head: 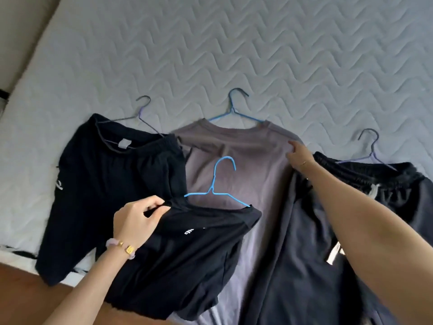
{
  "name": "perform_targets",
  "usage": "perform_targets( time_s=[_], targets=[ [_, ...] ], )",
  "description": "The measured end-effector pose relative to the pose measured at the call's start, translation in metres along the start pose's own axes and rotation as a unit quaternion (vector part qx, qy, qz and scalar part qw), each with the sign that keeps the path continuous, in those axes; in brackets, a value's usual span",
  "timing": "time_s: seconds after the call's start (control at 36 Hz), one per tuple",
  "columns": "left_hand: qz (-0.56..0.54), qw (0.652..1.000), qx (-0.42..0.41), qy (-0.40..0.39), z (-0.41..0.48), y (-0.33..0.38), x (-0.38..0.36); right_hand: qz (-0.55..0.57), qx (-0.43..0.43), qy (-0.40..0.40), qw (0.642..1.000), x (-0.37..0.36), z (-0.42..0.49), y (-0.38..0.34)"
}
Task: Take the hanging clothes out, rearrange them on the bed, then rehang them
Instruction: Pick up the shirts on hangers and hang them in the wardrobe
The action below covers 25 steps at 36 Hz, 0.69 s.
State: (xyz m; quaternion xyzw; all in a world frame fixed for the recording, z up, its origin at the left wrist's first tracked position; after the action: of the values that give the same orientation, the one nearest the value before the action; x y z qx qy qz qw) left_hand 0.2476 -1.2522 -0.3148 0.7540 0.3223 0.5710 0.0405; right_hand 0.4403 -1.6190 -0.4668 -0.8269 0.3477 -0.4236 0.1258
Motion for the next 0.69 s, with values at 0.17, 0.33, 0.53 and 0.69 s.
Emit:
perform_targets(
  time_s=[0.17, 0.33, 0.53, 0.69],
  targets=[
    [0.028, 0.999, 0.035, -0.019, -0.001, -0.011, -0.018, -0.060, 0.020, 0.003, 0.998, -0.012, 0.052, 0.008],
    [0.032, 0.998, 0.050, 0.001, -0.011, -0.025, -0.024, -0.098, -0.005, 0.115, 0.989, -0.013, 0.053, -0.003],
    [0.016, 0.998, 0.051, 0.016, -0.016, -0.035, -0.025, -0.168, 0.030, 0.113, 0.979, -0.017, 0.076, -0.018],
    [-0.009, 0.998, 0.065, 0.009, -0.026, -0.034, -0.023, -0.144, 0.048, 0.050, 0.987, -0.015, 0.059, -0.025]
  ],
)
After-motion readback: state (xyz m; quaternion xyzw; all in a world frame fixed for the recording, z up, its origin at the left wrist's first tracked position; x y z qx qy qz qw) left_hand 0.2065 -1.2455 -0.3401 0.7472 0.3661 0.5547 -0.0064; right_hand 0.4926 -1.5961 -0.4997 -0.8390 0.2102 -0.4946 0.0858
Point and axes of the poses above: each hand's wrist, its own z-axis towards the middle knuckle, its own x-axis out of the back of the hand, y = z × x, the point moved 4 cm from there along z, towards the middle knuckle
